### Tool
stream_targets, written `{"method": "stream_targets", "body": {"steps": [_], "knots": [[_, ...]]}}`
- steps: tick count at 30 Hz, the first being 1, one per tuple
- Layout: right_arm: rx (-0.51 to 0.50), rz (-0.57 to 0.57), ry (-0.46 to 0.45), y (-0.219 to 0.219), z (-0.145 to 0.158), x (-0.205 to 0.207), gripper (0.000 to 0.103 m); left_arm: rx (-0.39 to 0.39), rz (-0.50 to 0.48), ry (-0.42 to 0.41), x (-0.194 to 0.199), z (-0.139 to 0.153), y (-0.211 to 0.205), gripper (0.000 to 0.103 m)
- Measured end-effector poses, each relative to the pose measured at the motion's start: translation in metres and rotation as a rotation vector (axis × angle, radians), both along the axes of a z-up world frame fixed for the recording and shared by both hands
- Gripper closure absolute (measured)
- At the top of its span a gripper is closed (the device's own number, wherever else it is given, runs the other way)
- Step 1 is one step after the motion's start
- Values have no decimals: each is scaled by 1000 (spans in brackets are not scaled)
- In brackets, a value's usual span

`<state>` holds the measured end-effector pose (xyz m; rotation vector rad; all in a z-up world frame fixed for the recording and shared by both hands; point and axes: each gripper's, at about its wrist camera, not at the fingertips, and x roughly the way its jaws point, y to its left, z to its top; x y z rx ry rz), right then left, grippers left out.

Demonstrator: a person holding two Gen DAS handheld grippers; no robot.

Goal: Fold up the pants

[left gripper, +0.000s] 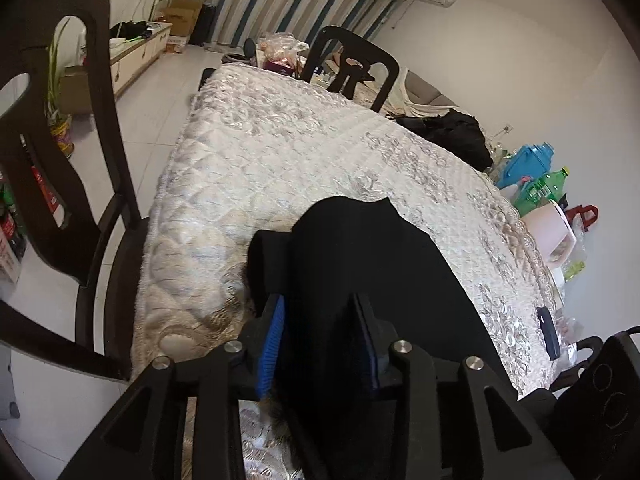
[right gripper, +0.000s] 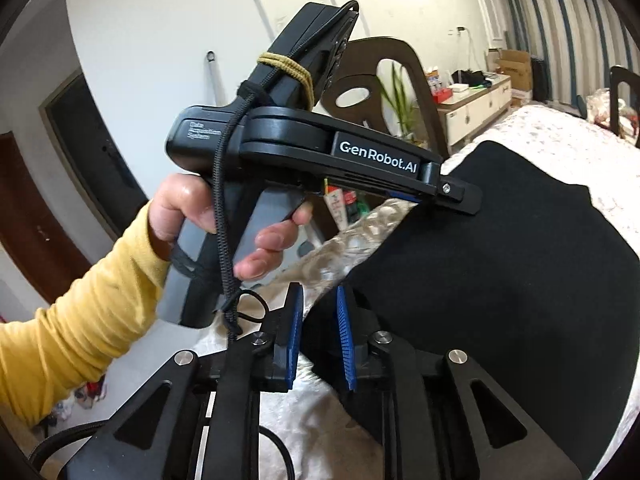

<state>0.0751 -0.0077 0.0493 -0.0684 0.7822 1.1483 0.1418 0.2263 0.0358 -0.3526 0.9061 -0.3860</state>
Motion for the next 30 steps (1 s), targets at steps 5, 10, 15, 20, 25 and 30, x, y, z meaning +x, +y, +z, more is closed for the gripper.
{"method": "stream_targets", "body": {"steps": [5, 10, 15, 20, 25, 30], "knots": [[23, -22, -72, -23, 14, -10, 62, 13, 38, -5, -10, 1, 9, 53], [1, -69, -125, -44, 17, -14, 51, -5, 43, -22, -29, 1, 15, 45], [-152, -44, -224, -37, 3, -18, 33, -41, 58, -40, -55, 0, 28, 37], [-235, 22, -294, -13, -9, -27, 32, -49, 90, -33, -74, -1, 35, 34], [-371, 46, -433, 19, -26, -37, 31, -73, 116, -36, -87, -5, 40, 34], [-431, -15, -470, 32, -32, -28, 29, -112, 138, -41, -93, -7, 45, 34]]}}
